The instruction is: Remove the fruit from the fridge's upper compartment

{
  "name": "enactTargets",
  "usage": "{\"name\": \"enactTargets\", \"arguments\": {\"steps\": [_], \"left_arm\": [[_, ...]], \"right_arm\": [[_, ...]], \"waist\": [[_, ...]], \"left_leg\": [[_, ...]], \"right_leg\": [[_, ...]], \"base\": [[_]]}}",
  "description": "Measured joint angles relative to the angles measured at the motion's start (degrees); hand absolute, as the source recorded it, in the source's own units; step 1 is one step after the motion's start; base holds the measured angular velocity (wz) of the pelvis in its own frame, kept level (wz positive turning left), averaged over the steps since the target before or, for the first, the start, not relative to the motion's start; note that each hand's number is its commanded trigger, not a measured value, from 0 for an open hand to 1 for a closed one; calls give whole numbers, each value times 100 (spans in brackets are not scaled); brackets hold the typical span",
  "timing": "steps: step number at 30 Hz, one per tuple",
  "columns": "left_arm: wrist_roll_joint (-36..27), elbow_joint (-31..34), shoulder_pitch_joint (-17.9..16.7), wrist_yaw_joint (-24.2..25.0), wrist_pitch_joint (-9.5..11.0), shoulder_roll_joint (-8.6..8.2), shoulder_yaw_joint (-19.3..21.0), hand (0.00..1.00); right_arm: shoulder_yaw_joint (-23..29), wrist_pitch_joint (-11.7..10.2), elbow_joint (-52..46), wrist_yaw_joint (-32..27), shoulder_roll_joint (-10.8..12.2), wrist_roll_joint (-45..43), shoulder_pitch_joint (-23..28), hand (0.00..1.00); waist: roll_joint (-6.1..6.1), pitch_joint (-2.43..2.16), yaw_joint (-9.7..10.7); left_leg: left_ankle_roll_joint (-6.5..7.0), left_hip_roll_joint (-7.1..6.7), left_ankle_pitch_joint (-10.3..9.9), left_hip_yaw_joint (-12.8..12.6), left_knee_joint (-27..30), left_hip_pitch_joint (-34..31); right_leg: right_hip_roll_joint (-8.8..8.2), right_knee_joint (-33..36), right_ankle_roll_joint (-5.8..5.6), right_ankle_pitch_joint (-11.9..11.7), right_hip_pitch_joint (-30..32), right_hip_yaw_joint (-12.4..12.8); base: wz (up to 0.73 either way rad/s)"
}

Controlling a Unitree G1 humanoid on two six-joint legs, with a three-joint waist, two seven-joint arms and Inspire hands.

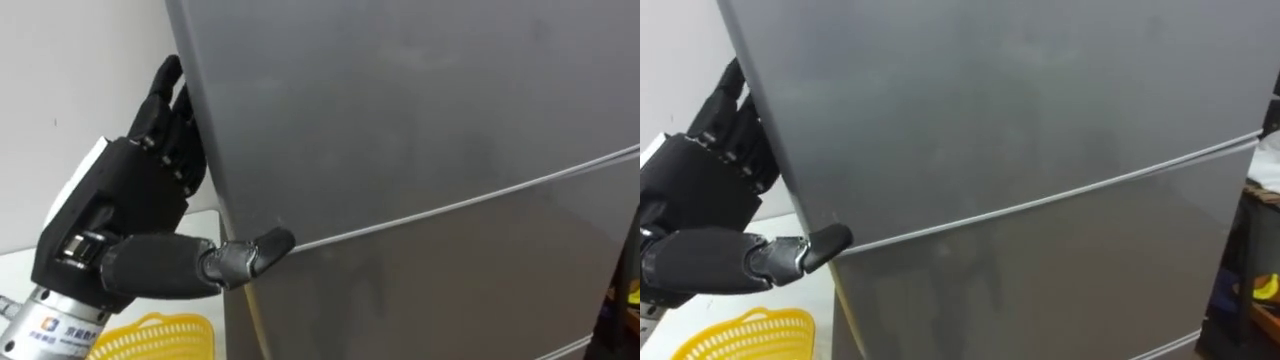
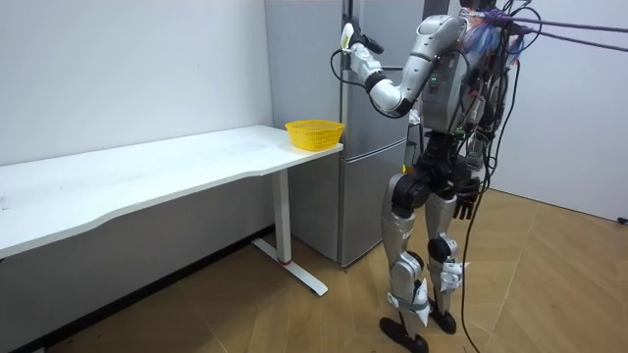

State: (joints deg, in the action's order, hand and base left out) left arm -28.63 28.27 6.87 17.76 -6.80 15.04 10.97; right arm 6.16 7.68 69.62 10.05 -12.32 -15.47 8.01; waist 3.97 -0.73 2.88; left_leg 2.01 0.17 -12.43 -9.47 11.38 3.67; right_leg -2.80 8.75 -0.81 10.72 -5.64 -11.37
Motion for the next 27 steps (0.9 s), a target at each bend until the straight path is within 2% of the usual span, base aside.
{"name": "enactTargets", "arguments": {"steps": [2,3,4,5,9,12,15,24,27], "left_arm": [[0,0,0,33,-28,0,-1,1],[-1,0,0,57,-32,0,-2,27],[-31,0,0,82,-32,1,-3,79],[-94,-1,0,93,-32,1,-4,100],[-293,-6,0,124,-32,4,-8,100],[-336,-10,0,34,-31,5,160,100],[-461,-9,-4,95,-30,8,188,100],[-546,-3,-4,63,3,14,113,100],[-545,-17,-6,62,-28,14,107,100]], "right_arm": [[-2,56,18,51,0,-112,12,0],[-5,105,30,77,0,-152,12,0],[-7,133,47,105,1,-193,14,0],[-10,154,48,119,0,-206,16,0],[-61,232,53,188,1,-236,11,0],[-119,243,54,224,-2,-243,6,0],[-192,242,45,265,-3,-243,0,0],[-331,240,25,336,-11,-305,-5,0],[-333,241,27,341,-11,-304,4,0]], "waist": [[-9,9,7],[-14,15,7],[-14,22,9],[-12,28,10],[-22,74,-9],[-39,108,-29],[-57,120,-55],[-8,86,-166],[-15,91,-159]], "left_leg": [[-1,2,0,1,1,5],[-1,2,1,1,1,10],[-1,2,1,-2,1,14],[-1,2,1,-3,1,14],[-1,0,0,-6,2,14],[-1,-2,0,-6,1,0],[0,-8,0,-6,-1,-12],[-1,-4,0,-5,0,-41],[-1,-8,0,-5,-1,0]], "right_leg": [[-2,0,5,6,-4,7],[-2,0,5,9,-9,10],[-3,0,4,11,-9,17],[-4,-1,4,11,-9,19],[-9,1,0,14,-4,20],[-9,2,-5,20,8,15],[-8,1,-8,22,10,6],[-8,5,-9,23,34,-5],[-8,0,-9,23,-16,-6]], "base": [[0],[0],[0],[0],[0],[0],[0],[0],[0]]}}
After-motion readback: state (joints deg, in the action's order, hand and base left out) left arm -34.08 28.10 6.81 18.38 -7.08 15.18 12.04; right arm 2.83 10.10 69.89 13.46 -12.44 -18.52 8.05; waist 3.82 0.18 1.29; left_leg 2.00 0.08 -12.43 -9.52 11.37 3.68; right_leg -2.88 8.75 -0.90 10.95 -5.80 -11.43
